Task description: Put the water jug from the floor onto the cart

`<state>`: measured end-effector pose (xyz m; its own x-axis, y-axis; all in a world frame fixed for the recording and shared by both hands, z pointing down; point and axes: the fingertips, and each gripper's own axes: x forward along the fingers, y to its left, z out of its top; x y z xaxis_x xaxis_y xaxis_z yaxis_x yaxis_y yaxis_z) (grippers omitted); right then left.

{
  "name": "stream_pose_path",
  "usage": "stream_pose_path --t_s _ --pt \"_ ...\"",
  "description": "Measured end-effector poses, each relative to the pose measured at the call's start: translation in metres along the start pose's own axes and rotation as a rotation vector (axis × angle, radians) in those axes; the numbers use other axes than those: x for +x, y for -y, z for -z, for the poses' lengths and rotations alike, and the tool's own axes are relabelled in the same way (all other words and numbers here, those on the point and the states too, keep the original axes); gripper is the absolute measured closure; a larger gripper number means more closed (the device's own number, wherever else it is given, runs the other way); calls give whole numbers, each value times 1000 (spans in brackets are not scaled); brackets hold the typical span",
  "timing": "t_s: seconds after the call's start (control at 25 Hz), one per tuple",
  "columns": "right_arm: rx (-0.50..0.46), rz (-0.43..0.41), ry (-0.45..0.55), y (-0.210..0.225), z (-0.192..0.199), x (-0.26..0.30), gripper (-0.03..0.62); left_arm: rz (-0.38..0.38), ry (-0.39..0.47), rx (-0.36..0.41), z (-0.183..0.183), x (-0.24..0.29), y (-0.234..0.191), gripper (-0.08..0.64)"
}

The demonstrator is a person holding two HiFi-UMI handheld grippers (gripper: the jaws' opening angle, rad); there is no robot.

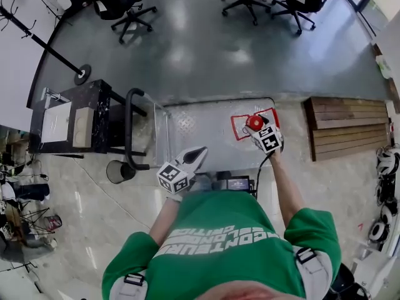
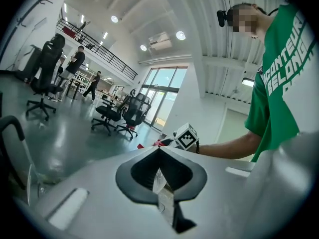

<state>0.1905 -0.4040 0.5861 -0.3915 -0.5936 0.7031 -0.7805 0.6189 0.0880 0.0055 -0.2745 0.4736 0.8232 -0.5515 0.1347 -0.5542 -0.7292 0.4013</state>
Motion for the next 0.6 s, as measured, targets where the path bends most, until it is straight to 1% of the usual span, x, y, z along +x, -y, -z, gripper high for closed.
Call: stream_pose_path --t_s 0.16,0.32,0.52,0.6 --pt "-37 -47 -6 -14 -17 28 290 -24 3 -9 -1 -8 -18 547" --pt "-74 -69 -29 -21 -26 56 290 -46 13 -1 -5 -13 -33 547" --pt "-111 -107 -51 -34 -36 92 290 -102 34 -13 -12 -27 -54 547" --pt "-124 -123 -70 -40 -37 104 290 -132 30 -19 -10 -33 -62 548"
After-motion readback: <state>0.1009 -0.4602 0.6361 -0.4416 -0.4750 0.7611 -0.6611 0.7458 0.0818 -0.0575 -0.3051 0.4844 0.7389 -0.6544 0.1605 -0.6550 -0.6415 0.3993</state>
